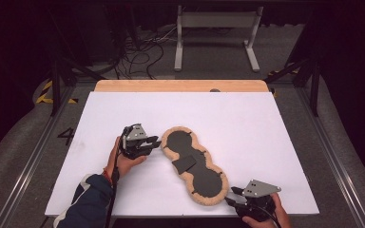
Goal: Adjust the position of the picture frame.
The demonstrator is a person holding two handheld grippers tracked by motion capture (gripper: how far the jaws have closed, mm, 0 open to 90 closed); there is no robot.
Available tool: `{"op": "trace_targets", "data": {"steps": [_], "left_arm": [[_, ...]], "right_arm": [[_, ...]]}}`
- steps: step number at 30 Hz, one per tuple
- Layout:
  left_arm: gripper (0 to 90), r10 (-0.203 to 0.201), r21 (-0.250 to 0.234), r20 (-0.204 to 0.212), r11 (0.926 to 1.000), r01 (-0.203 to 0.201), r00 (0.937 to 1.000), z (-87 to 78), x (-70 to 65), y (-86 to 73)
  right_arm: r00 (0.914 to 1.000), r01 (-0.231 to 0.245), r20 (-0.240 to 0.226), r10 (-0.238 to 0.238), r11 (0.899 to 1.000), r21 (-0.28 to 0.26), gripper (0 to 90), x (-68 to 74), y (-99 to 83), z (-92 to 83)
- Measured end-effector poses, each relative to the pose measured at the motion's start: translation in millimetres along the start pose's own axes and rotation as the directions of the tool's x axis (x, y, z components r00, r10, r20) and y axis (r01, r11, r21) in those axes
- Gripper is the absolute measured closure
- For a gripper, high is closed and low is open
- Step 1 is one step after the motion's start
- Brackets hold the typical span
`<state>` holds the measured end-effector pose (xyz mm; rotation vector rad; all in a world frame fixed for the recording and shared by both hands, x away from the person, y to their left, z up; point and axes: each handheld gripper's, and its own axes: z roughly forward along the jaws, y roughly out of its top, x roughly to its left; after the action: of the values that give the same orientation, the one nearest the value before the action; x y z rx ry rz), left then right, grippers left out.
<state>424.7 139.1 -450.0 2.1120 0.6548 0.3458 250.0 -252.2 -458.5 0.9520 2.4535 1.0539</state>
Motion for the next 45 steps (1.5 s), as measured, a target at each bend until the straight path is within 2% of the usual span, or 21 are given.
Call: {"op": "trace_targets", "data": {"steps": [4,7,12,15,17,22,25,28,30,33,34,35,36,37,39,40,41,42,43,44,45], "left_arm": [[66.2,-0.009,-0.001,0.012,1.0000,0.009,0.9999,3.0,2.3,-1.1],[65.7,0.010,0.033,0.019,0.9994,-0.011,0.9998,7.8,1.8,-1.4],[70.5,0.025,0.053,0.012,0.9983,-0.025,0.9996,12.0,2.3,-0.8],[75.5,0.007,0.045,-0.016,0.9990,-0.006,0.9999,11.8,5.7,3.4],[78.8,-0.002,0.036,-0.015,0.9993,0.003,0.9999,11.6,7.0,4.3],[88.0,-0.015,0.005,-0.033,0.9999,0.015,0.9993,14.5,13.1,10.4],[89.3,-0.036,0.005,-0.032,0.9993,0.036,0.9988,18.8,16.6,14.9],[87.4,-0.039,0.012,-0.069,0.9991,0.040,0.9969,25.1,18.8,17.7],[85.4,-0.037,0.038,-0.081,0.9985,0.040,0.9960,33.2,19.7,16.6],[84.0,-0.036,0.070,-0.094,0.9966,0.042,0.9949,41.0,19.9,14.7],[82.6,-0.035,0.080,-0.114,0.9958,0.044,0.9929,43.6,20.5,14.4],[79.0,-0.035,0.080,-0.114,0.9958,0.044,0.9929,43.6,20.5,14.4],[79.0,-0.038,0.095,-0.140,0.9942,0.051,0.9894,45.1,20.8,15.0],[74.3,-0.059,0.100,-0.164,0.9921,0.076,0.9848,45.9,23.8,16.7],[75.4,-0.082,0.058,-0.189,0.9938,0.095,0.9784,46.0,31.8,22.2],[76.1,-0.076,0.051,-0.176,0.9950,0.086,0.9815,47.0,32.0,22.8],[75.9,-0.053,0.050,-0.137,0.9969,0.061,0.9892,49.9,31.4,23.0],[75.8,-0.048,0.056,-0.112,0.9970,0.054,0.9926,53.0,29.0,22.7],[77.3,-0.048,0.056,-0.112,0.9970,0.054,0.9926,53.0,29.0,22.7],[84.3,-0.009,0.074,-0.083,0.9971,0.015,0.9965,55.5,26.0,23.9],[86.2,-0.006,0.075,-0.068,0.9971,0.011,0.9977,55.4,26.7,24.0]], "right_arm": [[1.0000,0.003,0.006,-0.003,1.000,0.000,57.2,2.1,1.4,1.6],[1.0000,0.007,0.007,-0.007,1.000,0.001,58.2,2.2,1.5,1.5],[0.9998,0.012,0.013,-0.012,1.000,0.005,59.1,2.6,2.4,1.7],[0.9999,0.010,0.007,-0.011,1.000,0.005,61.0,2.5,2.4,1.8],[0.9999,0.012,0.006,-0.012,1.000,0.005,62.8,2.7,2.4,1.7],[0.9994,0.031,-0.014,-0.031,1.000,0.005,78.2,7.6,2.4,1.0],[0.9989,0.044,-0.017,-0.043,0.999,0.005,85.6,9.9,2.6,-0.2],[0.9978,0.057,-0.035,-0.057,0.998,-0.003,89.1,11.3,2.7,-2.7],[0.9956,0.057,-0.073,-0.059,0.998,-0.024,90.0,12.3,3.5,-5.3],[0.9925,0.082,-0.090,-0.083,0.997,-0.018,90.0,18.7,5.0,-2.8],[0.9916,0.090,-0.092,-0.091,0.996,-0.013,90.0,21.2,5.5,-1.6],[0.9916,0.090,-0.092,-0.091,0.996,-0.013,90.0,21.2,5.5,-1.6],[0.9908,0.102,-0.089,-0.102,0.995,-0.006,90.0,24.1,6.3,0.0],[0.9909,0.102,-0.087,-0.102,0.995,-0.003,90.0,25.2,6.6,0.9],[0.9910,0.099,-0.091,-0.098,0.995,-0.001,90.0,25.5,6.5,2.0],[0.9911,0.097,-0.091,-0.097,0.995,0.002,90.0,25.6,6.3,2.4],[0.9911,0.099,-0.090,-0.098,0.995,0.004,90.0,25.8,6.3,2.5],[0.9921,0.092,-0.086,-0.091,0.996,0.005,90.0,26.4,6.2,2.8],[0.9921,0.092,-0.086,-0.091,0.996,0.005,90.0,26.4,6.2,2.8],[0.9929,0.094,-0.075,-0.093,0.996,0.011,90.0,28.4,6.4,3.5],[0.9926,0.098,-0.072,-0.097,0.995,0.014,90.0,28.9,6.7,3.6]]}}
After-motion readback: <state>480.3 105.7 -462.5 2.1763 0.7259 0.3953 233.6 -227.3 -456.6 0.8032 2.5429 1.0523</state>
